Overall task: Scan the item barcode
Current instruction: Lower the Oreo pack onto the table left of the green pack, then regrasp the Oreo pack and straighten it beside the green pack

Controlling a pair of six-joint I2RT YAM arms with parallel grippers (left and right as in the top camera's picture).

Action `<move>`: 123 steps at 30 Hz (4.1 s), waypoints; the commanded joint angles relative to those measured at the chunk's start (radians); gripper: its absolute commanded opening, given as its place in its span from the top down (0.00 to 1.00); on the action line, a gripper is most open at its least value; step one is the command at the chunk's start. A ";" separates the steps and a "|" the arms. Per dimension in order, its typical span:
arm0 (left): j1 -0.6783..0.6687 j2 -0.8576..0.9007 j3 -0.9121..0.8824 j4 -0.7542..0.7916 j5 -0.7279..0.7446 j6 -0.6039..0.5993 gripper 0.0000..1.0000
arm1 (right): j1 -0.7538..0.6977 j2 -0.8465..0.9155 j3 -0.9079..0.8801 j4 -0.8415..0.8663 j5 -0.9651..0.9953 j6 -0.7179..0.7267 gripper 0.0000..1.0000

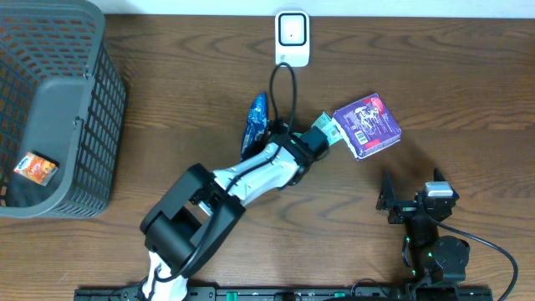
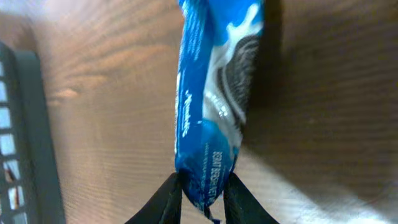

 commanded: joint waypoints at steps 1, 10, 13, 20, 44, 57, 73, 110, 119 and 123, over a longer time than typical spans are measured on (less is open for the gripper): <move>0.052 -0.097 0.056 -0.035 0.073 -0.017 0.77 | 0.009 -0.005 -0.002 -0.004 0.002 -0.008 0.01; 0.136 -0.349 0.084 0.015 0.508 0.023 0.57 | 0.009 -0.005 -0.002 -0.004 0.002 -0.008 0.01; 0.171 -0.388 0.084 0.022 0.549 0.025 0.58 | 0.009 -0.005 -0.002 -0.004 0.002 -0.008 0.01; 0.329 -0.339 0.080 0.027 0.446 -0.066 0.69 | 0.009 -0.005 -0.002 -0.004 0.002 -0.008 0.01; 0.363 0.010 0.079 0.095 0.805 -0.084 0.92 | 0.009 -0.005 -0.002 -0.004 0.002 -0.008 0.01; 0.281 -0.020 0.094 0.127 0.792 -0.056 0.93 | 0.009 -0.005 -0.002 -0.004 0.002 -0.008 0.01; 0.396 -0.002 0.111 0.286 0.761 -0.127 0.92 | 0.009 -0.005 -0.002 -0.004 0.002 -0.008 0.01; 0.396 0.011 0.097 0.080 0.822 -0.200 0.93 | 0.009 -0.005 -0.002 -0.004 0.002 -0.008 0.01; 0.283 0.011 0.076 0.175 0.764 -0.200 0.93 | 0.009 -0.005 -0.002 -0.004 0.002 -0.008 0.01; 0.272 0.011 0.076 0.221 0.765 -0.217 0.92 | 0.009 -0.005 -0.002 -0.004 0.002 -0.008 0.01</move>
